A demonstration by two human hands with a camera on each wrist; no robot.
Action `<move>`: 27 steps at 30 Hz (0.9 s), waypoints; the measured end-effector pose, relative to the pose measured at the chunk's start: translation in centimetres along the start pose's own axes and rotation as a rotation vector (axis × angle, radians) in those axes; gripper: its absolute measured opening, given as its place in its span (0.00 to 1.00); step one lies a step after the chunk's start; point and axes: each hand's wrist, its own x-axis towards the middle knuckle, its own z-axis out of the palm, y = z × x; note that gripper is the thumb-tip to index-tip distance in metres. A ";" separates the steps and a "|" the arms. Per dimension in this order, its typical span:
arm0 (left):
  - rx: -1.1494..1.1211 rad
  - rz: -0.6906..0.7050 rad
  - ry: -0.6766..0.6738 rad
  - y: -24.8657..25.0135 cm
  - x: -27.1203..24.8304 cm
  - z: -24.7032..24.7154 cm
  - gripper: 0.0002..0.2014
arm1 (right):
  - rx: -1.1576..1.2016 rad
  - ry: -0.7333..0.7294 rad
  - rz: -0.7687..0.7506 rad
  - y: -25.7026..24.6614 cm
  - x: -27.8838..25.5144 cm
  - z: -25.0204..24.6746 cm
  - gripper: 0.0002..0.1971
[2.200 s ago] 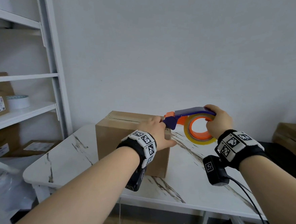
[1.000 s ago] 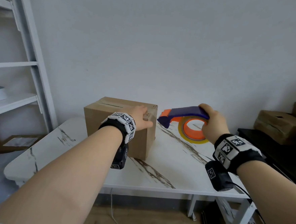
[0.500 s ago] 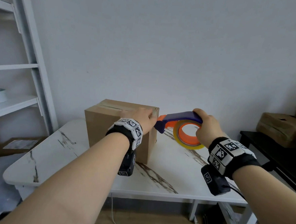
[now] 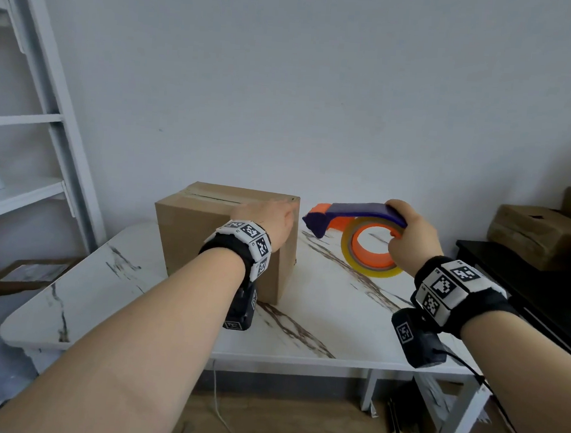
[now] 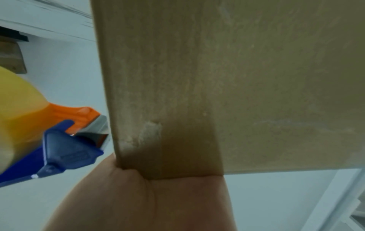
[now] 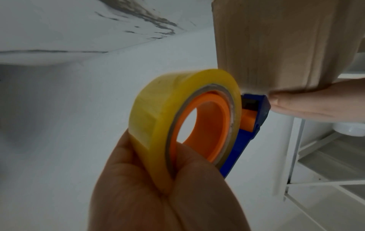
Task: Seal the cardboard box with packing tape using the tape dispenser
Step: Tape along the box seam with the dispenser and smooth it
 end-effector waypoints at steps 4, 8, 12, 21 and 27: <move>-0.086 -0.026 -0.044 -0.1 0.3 -0.1 0.22 | -0.021 0.009 -0.040 -0.2 -0.3 -1.0 0.33; -0.205 -0.048 -0.078 0.0 0.7 0.1 0.22 | -0.075 0.012 -0.063 -0.1 -0.5 -1.5 0.34; -0.248 -0.050 -0.090 0.2 0.6 -0.5 0.21 | -0.161 0.004 -0.084 -0.6 -0.7 -1.7 0.34; -0.323 -0.158 -0.012 0.8 2.5 0.5 0.13 | -0.320 -0.089 -0.147 -3.9 -0.6 0.3 0.31; -0.173 -0.297 0.054 2.1 1.9 0.0 0.11 | -0.410 -0.018 -0.189 -6.1 0.1 0.5 0.27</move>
